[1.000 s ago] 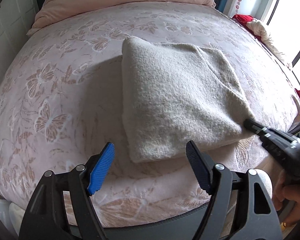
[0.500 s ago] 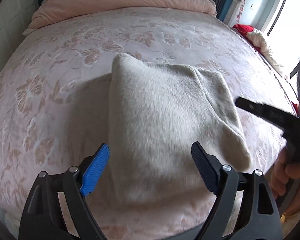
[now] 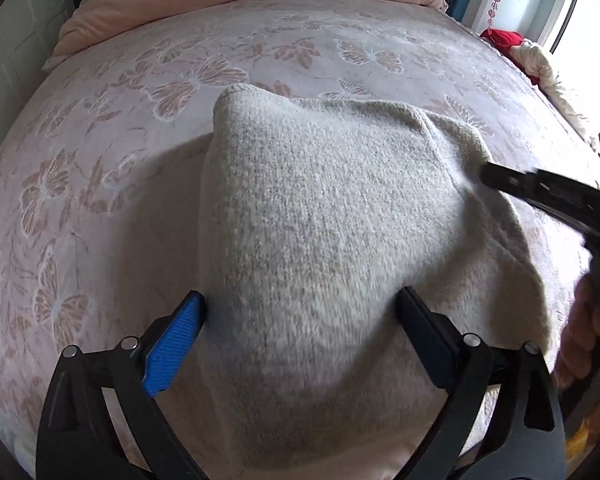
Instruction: Fold small clothes
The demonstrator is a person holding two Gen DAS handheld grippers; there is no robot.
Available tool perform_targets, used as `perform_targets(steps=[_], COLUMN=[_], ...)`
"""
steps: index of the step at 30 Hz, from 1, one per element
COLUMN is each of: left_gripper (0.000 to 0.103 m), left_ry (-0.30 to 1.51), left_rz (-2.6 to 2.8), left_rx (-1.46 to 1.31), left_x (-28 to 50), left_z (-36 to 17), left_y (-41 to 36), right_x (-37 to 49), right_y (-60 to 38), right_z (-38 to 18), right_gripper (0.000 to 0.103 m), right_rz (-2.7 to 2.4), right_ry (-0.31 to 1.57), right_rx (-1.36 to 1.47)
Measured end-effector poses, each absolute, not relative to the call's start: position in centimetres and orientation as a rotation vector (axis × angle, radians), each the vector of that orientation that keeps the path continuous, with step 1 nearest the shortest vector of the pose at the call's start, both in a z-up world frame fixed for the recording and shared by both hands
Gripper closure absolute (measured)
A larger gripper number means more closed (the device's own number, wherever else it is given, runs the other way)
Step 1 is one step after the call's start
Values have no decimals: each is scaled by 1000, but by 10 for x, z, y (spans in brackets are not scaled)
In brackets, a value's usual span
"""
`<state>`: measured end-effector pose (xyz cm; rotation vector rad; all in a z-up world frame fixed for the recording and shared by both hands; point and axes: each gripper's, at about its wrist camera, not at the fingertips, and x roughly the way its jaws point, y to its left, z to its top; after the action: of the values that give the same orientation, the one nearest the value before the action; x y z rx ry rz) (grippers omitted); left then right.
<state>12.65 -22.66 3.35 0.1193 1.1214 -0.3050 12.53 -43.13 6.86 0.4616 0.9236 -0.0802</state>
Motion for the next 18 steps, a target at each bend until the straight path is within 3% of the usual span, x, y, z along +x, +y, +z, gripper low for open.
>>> perform_targets(steps=[1, 8, 18], left_gripper=[9, 9, 6], left_ry=[1129, 1161, 1202], left_rz=[-302, -308, -329], left_rx=[114, 94, 62], left_x=[124, 106, 95], left_z=[35, 34, 31], left_y=[-223, -219, -218], right_x=[110, 37, 24], right_y=[-435, -443, -427], right_z=[70, 47, 15], right_gripper=[46, 37, 26], right_rz=[-89, -91, -38], right_ry=[910, 942, 964], right_rx=[489, 628, 685])
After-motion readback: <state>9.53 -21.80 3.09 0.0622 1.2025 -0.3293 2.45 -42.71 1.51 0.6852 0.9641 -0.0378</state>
